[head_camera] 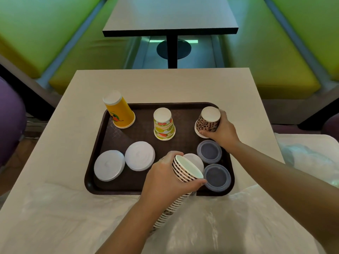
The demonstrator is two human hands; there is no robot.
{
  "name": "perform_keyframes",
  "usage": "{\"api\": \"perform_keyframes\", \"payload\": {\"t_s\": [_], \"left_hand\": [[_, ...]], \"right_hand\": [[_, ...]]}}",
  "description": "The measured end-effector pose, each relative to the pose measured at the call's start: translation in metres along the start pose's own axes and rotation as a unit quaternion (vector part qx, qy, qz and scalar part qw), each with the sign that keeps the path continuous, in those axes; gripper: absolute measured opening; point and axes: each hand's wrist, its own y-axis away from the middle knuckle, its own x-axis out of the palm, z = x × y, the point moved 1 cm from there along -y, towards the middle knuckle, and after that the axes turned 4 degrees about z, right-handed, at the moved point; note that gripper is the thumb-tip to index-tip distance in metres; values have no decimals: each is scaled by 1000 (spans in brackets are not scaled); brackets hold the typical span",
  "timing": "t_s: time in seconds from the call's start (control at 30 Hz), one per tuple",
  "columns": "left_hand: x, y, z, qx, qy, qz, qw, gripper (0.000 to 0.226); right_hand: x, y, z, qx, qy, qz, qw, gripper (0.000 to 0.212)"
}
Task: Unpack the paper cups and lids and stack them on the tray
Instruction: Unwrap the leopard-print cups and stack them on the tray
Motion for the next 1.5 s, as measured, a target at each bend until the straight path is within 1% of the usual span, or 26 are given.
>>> {"api": "perform_keyframes", "payload": {"t_s": [0.07,0.1,0.13,0.17,0.2,0.23,0.27,0.33,0.37,0.43,0.5,0.63,0.77,0.83,0.97,1.03,1.13,1.2,1.23,1.27,1.33,1.37,1.47,1.5], "left_hand": [[-1,1,-2,-2,-6,-4,1000,77],[-1,2,-2,-4,-7,-7,1000,78],[-2,3,-3,-7,-9,-11,1000,78],[-1,4,-3,-8,-9,-14,1000,79],[-1,4,-3,-9,-10,-16,1000,79],[-1,5,-3,-11,-13,-17,1000,78],[-1,6,-3,-11,-14,-18,1000,78],[0,7,-5,-11,-11,-15,1000,74],[0,8,-6,-9,-11,-15,1000,72],[1,10,-7,-3,-18,-18,1000,64],[0,14,-9,4,-21,-23,1000,60],[-1,20,-13,15,-21,-19,999,65],[-4,27,-13,13,-27,-3,1000,64],[-6,30,-13,12,-30,-4,999,63],[-7,34,-11,8,-6,-15,1000,62],[-8,35,-10,10,-5,-14,1000,64],[-9,35,-12,16,2,-15,1000,62],[-10,35,-12,22,5,-18,1000,62],[-10,34,-13,25,6,-19,999,62],[-10,33,-13,29,8,-19,999,62],[-11,32,-14,35,12,-20,999,63],[-10,32,-14,38,12,-19,999,63],[-8,31,-15,39,12,-10,999,61],[-8,30,-15,35,14,-8,999,59]], "right_hand": [[-8,14,8,-35,-7,-26,999,100],[-13,25,16,-77,5,-52,996,98],[-17,40,25,-133,13,-76,988,89],[-22,56,34,-188,7,-84,978,76],[-26,73,44,-226,-9,-65,972,60],[-29,91,54,-246,-25,-23,969,46],[-30,108,64,-260,-29,27,965,37],[-26,134,73,-283,1,101,954,33],[-22,143,74,-292,26,115,949,35],[-15,154,71,-302,70,110,944,36],[-10,161,66,-296,87,89,947,36],[-7,171,64,-252,63,79,962,30],[-4,180,63,-246,45,75,965,19],[-5,182,64,-249,50,67,965,18],[-16,183,71,-261,39,18,964,14],[-21,183,74,-277,39,-9,960,19],[-21,183,73,-301,57,36,951,36],[-20,181,69,-363,135,24,922,42],[-19,178,65,-395,191,14,898,46],[-17,174,61,-416,246,9,876,56],[-14,166,52,-420,320,23,849,82],[-12,162,49,-417,337,20,844,86],[-9,150,44,-438,331,-29,835,75],[-10,145,44,-440,321,-44,838,75]]}}
